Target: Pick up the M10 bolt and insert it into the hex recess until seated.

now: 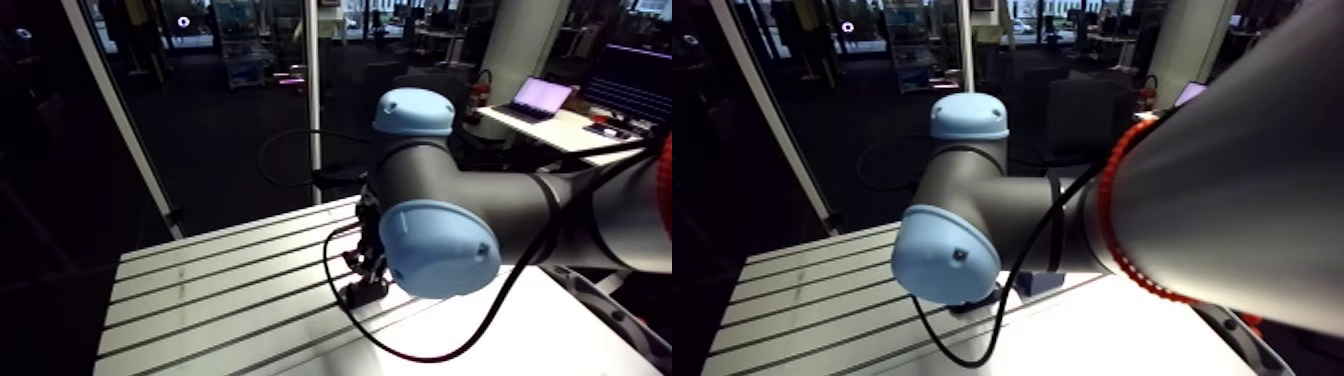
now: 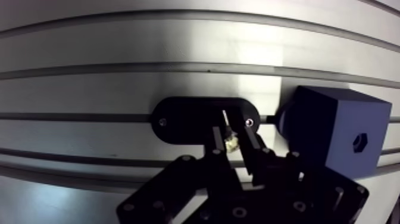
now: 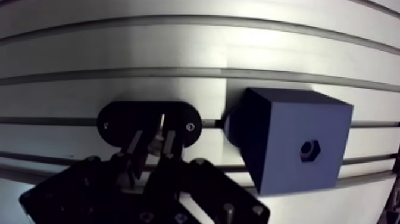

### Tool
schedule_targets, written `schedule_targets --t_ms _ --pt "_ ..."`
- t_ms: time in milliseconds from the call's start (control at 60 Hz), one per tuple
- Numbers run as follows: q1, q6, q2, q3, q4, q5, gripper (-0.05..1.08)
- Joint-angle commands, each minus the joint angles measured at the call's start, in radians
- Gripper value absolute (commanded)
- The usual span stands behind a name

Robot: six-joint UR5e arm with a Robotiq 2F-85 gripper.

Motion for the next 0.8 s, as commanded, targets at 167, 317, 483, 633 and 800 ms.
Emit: schedule_targets --t_ms 167,317,483,633,800 --pt "-0.002 -0.001 0.001 -0.004 0.003 0.002 0.77" --pt "-0.003 -0.001 -0.009 -0.009 0.006 0.006 0.8" --pt "-0.002 -0.001 -0.021 -0.036 0.026 0.008 0.82" --pt "0.0 -0.001 -0.06 -0.077 0.089 0.014 0.85" --pt "0.005 0.017 -0.107 -0.148 0.208 0.017 0.92"
